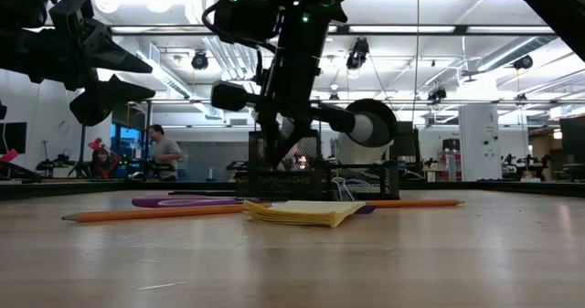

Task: Pick and place office supplies into organizer
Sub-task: Put the right black binder clip into the black mesh organizer, then put the black binder clip into the black mesh organizer

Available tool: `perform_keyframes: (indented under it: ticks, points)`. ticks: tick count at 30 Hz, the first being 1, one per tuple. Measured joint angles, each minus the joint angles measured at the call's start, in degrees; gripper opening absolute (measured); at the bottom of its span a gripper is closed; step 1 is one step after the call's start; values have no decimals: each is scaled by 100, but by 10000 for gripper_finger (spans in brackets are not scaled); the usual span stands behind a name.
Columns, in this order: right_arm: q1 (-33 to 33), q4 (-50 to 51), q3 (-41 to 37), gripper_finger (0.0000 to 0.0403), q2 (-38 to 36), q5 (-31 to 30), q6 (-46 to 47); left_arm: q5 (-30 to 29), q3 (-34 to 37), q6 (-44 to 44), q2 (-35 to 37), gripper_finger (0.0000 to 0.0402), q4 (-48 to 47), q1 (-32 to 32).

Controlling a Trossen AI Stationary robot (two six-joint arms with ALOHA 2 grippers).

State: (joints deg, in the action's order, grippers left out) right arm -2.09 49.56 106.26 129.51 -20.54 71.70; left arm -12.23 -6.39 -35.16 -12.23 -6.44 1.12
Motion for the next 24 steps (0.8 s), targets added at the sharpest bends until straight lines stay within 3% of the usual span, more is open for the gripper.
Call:
perform_keyframes:
  ticks: [7, 10, 15, 18, 24]
  points:
    - [-62, 178, 192, 97, -28, 224, -961, 0, 0, 0, 2, 195, -6, -2]
    - [-169, 843, 390, 128, -99, 408, -2287, 0, -4, 0, 0, 195, -2, -2]
    - [-654, 1863, 440, 157, -375, 461, -5393, 0, -4, 0, -1, 195, -1, -2]
    - [-780, 1966, 179, 159, -507, 1144, -6543, 2, -2, 0, -5, 195, -4, -2]
    - [-506, 1709, -472, 148, -526, 1770, -6625, 2, -2, 0, 0, 195, -4, -1]
